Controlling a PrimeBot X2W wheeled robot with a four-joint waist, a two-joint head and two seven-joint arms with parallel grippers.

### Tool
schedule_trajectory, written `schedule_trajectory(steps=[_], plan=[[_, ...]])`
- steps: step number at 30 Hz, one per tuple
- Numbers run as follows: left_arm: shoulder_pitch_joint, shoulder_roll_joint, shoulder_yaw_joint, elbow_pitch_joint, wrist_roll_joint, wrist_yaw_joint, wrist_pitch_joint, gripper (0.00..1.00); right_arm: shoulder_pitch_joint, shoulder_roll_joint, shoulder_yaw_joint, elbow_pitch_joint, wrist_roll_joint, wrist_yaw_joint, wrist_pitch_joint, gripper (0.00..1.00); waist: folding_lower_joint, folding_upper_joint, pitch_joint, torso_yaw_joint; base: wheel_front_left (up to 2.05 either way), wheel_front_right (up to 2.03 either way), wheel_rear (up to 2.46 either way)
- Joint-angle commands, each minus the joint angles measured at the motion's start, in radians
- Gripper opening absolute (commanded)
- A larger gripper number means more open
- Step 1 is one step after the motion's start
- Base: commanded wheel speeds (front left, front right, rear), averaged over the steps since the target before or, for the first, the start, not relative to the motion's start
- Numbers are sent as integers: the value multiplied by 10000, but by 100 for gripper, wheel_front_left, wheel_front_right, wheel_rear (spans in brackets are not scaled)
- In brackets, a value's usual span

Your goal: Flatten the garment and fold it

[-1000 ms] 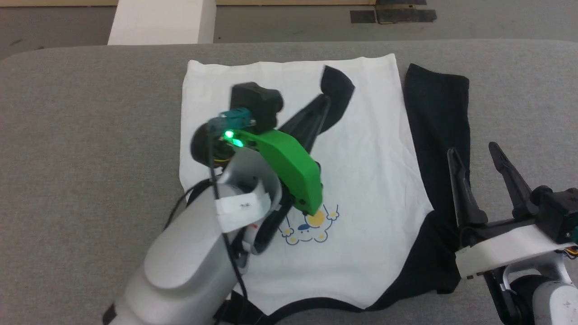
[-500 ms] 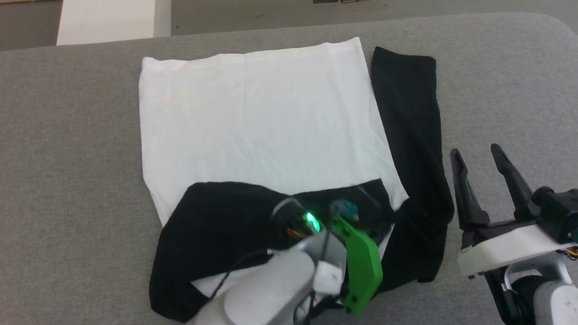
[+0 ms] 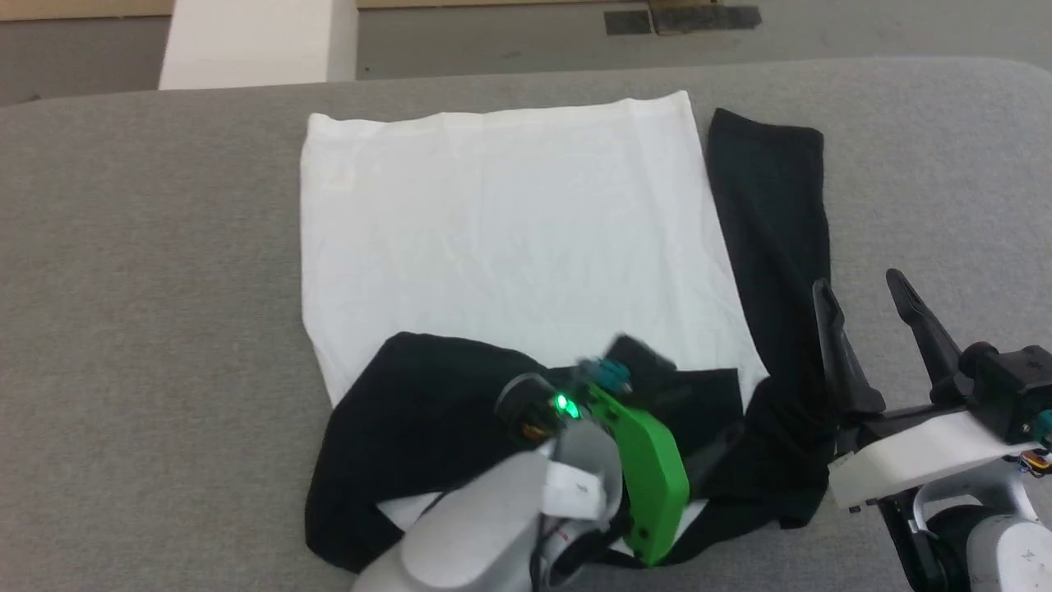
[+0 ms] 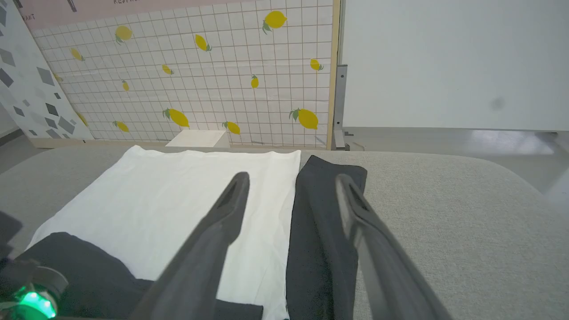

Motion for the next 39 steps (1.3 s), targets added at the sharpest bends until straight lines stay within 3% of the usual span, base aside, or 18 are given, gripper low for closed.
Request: schedule_trajectory(steps=[1,6,11,15,18,24,31,39], plan=[[-58,88,340,-291,-170,150,-267,100,148,2,-12,-49,-75,-15,59,100,1,-1,-303,338,0,0,0],[164,869,1866,-1279,-329,1096,-1489,100,54,-9,-252,-92,-47,-15,282,100,1,-1,-436,641,0,0,0],[689,2183,3487,-1780,-41,2015,-3191,100,-550,-146,-647,241,-90,-15,613,100,1,-1,-278,765,0,0,0],[1179,3085,4359,-1737,320,2438,-4355,100,-1466,-234,-1021,1028,-127,-15,1027,100,1,-1,5,803,0,0,0],[1581,3350,5110,-1810,348,2590,-4778,100,-2372,-254,-1414,1930,-46,-15,1377,100,1,-1,287,851,0,0,0],[2431,3084,7101,-2985,1091,2586,-4906,100,-4567,-491,-2353,3983,-246,-15,2541,100,1,-1,1181,1133,0,0,0],[3123,2173,8583,-3814,2128,1938,-4910,100,-7033,-944,-3837,6158,-976,-15,3682,100,1,-1,2417,1687,0,0,0],[3186,1168,9689,-4059,2860,1169,-4911,100,-8241,-1377,-4810,7304,-1799,-15,4878,100,1,-1,3206,2232,0,0,0]])
